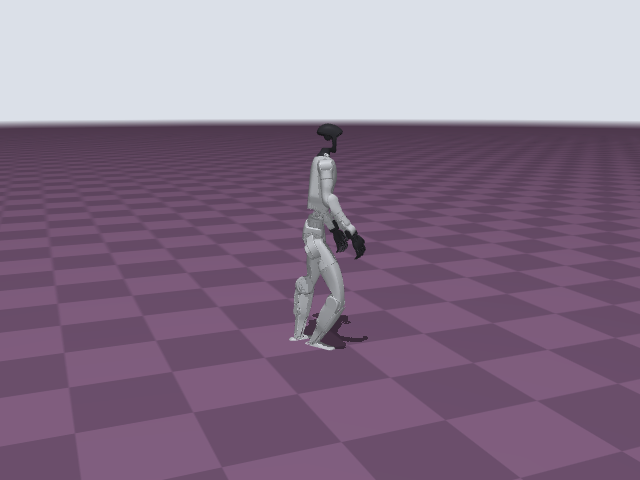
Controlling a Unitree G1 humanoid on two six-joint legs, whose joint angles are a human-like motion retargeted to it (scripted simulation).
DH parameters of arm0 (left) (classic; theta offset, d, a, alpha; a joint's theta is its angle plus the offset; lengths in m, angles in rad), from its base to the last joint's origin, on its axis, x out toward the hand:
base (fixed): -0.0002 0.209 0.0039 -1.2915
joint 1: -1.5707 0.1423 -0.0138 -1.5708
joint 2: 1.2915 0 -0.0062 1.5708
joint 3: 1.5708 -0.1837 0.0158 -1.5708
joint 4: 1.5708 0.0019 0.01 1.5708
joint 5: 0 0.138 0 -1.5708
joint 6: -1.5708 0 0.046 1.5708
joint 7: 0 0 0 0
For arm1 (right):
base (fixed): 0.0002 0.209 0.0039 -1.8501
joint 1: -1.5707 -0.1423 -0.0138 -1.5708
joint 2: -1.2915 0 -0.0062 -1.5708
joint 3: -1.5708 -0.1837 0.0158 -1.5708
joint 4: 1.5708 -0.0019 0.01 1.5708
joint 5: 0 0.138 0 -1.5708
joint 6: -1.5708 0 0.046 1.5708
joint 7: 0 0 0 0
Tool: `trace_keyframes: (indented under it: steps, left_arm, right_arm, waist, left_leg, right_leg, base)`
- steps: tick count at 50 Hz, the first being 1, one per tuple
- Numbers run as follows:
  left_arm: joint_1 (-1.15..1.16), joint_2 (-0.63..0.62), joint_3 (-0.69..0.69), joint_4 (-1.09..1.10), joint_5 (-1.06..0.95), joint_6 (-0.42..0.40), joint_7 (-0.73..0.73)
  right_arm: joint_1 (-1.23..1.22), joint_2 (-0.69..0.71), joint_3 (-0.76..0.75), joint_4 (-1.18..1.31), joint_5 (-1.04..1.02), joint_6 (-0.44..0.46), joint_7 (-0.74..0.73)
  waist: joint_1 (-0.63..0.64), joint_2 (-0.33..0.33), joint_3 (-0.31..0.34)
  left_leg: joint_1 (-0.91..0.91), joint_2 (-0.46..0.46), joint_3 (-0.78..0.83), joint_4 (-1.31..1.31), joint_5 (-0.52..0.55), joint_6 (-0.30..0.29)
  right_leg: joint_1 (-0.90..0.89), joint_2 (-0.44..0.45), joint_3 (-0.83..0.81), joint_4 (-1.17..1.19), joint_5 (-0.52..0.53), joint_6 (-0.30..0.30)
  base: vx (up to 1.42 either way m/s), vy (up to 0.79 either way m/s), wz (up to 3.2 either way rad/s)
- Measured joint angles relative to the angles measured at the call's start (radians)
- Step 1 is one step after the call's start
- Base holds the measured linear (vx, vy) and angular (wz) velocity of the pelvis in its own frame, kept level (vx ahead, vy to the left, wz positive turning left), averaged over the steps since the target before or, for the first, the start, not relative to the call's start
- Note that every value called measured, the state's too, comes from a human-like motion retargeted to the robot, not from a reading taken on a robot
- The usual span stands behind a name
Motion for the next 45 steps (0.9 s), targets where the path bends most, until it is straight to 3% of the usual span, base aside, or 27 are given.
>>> trace_keyframes:
  steps: [45]
  left_arm:
    - [0.179,0.05,-0.013,-0.225,-0.06,-0.013,0.022]
  right_arm:
    - [0.031,0.004,0.027,-0.142,0.032,-0.016,-0.06]
  waist:
    - [-0.116,0.061,-0.118]
  left_leg:
    - [-0.058,0.045,0.127,0.002,-0.003,0.008]
  right_leg:
    - [-0.097,0.122,0.023,-0.094,0.075,0.004]
  base:
    - [0.0,-0.02,-0.28]
